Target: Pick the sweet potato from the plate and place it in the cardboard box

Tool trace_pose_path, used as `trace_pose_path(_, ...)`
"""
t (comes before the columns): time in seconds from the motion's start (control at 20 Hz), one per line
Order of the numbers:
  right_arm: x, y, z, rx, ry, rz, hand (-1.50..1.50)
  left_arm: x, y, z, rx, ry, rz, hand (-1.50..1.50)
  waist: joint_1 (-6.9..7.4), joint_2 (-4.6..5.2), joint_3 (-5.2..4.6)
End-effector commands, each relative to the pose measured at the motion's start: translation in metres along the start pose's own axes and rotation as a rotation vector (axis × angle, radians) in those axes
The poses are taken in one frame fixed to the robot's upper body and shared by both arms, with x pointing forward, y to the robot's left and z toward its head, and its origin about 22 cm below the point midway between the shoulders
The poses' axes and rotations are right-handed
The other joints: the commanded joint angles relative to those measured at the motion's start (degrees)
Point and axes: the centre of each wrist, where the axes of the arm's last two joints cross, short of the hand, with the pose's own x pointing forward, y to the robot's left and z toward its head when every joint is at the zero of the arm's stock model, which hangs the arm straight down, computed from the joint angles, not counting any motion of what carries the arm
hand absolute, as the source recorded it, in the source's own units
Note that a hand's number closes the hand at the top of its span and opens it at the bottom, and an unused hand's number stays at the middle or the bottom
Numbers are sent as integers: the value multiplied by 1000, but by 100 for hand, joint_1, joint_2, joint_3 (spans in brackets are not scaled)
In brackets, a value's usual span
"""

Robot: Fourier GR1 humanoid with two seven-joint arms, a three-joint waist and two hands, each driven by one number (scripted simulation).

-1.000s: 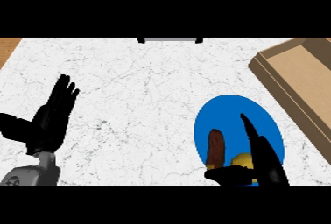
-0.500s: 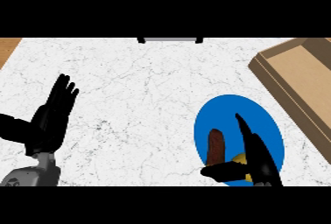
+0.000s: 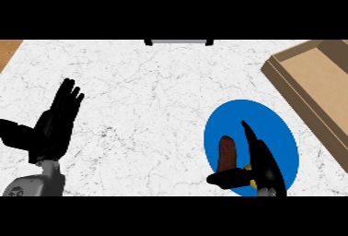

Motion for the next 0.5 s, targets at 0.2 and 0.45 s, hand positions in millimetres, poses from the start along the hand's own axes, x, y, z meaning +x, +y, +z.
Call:
trace_pose_path(0.2,-6,21,-4,-12,-1,23,150,0,-5,15,0,22,6,0,5,-2,1)
trace_pose_path(0.45,-14,-4,-1,-44,-78,134,150,12,19,5,10,8,-7,0,-2,-4,1)
